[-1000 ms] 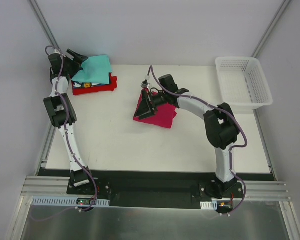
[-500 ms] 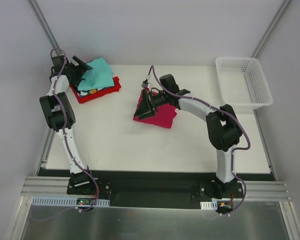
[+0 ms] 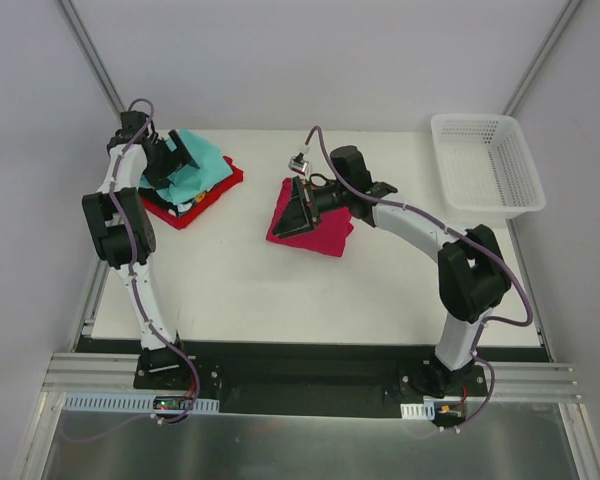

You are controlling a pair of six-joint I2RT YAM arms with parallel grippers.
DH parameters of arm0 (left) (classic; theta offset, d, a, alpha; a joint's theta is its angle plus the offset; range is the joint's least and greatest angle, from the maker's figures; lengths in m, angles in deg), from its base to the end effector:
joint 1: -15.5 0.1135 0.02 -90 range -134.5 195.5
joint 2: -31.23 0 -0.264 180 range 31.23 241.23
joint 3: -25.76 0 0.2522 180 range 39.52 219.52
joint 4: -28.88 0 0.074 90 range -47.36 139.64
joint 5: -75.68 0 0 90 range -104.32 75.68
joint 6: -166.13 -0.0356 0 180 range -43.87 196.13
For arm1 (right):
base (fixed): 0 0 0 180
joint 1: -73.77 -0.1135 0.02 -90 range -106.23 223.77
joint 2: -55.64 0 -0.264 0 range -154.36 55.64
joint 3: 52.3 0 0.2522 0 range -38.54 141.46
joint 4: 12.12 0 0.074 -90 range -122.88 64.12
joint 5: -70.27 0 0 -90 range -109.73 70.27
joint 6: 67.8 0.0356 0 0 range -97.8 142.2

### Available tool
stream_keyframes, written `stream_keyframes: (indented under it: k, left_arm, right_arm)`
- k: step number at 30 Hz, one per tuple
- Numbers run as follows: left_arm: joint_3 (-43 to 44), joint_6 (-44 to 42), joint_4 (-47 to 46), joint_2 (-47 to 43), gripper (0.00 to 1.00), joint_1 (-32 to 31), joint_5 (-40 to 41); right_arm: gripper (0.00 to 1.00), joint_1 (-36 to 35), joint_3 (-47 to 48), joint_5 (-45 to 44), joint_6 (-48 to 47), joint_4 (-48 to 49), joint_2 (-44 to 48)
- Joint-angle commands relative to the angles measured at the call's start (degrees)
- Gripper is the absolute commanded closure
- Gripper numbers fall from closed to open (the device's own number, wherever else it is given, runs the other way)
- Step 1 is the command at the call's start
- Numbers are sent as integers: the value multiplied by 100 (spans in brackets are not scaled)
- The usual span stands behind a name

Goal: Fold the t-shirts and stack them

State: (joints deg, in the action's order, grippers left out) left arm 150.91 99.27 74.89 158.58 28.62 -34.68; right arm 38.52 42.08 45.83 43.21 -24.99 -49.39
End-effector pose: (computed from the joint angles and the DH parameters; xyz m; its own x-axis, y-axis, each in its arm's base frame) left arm 0.4934 0.1023 0.2336 -0.6728 -0.5351 -0.5108 -0.2734 0.8215 -0.5004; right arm 0.3224 0.2675 0.2865 -0.6343 -0.2666 -0.7257 -0.7424 -0.0518 0.6679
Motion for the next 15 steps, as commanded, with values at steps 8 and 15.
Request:
stream_keyframes:
  k: [8,15]
  left_arm:
    - [-715,-959,2214,-904,1,-1040,919]
    - [-1786,-943,2374,-1686,1,-1295,1025]
  right_arm:
    - [4,-44,-503,-43,131,237,1072]
    - [4,-70,-723,-35,192,237,1441]
